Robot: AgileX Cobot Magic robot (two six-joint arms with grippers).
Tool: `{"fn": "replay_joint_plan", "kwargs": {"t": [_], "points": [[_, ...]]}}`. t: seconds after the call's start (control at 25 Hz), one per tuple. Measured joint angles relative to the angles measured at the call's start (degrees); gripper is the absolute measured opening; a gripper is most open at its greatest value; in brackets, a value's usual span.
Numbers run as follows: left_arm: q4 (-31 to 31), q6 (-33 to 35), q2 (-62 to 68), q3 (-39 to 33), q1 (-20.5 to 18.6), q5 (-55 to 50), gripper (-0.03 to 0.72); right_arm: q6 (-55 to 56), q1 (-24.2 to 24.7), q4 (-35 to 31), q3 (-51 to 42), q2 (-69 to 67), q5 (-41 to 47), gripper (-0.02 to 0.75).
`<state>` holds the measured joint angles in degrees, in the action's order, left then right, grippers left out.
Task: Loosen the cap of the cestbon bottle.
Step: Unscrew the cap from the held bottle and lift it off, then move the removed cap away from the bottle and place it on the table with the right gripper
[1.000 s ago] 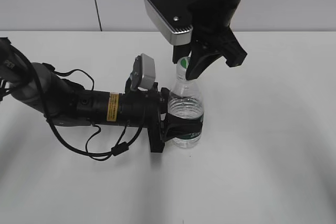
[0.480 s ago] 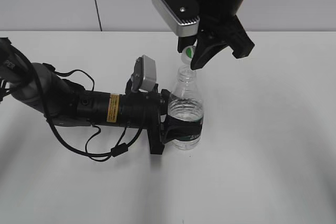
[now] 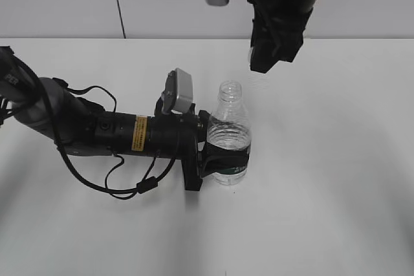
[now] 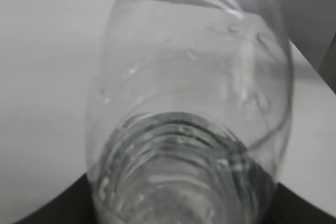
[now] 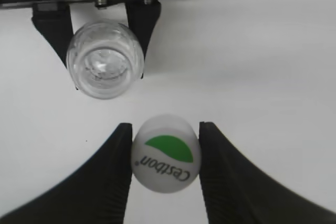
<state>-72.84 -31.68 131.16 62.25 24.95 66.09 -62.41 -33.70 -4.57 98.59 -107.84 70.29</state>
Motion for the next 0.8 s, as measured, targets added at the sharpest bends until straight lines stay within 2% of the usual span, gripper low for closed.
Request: {"fn": "replay_joint_plan", "kwargs": {"t": [0.12, 0.28, 0.52, 0.64, 0.8], "points": [[0.0, 0.0, 0.0, 0.0, 0.0, 0.0, 0.363, 6.4, 3.6, -2.2, 0.0, 0.0, 0.0, 0.300], [-0.1, 0.0, 0.0, 0.0, 0.0, 0.0, 0.363, 15.6, 11.0, -7.6, 0.0, -0.1, -0.1, 0.300], [-0.1, 0.0, 0.0, 0.0, 0.0, 0.0, 0.363, 34.8, 22.6, -8.4, -0.4, -1.2, -3.9, 0.300], [-0.1, 0.0, 0.0, 0.0, 0.0, 0.0, 0.363, 40.8, 26.6, -8.2, -3.8, -1.3, -6.8, 0.300], [-0.1, 0.0, 0.0, 0.0, 0.0, 0.0, 0.363, 43.1, 28.9, -7.7, -11.7, -1.3, -10.2, 0.300]]}}
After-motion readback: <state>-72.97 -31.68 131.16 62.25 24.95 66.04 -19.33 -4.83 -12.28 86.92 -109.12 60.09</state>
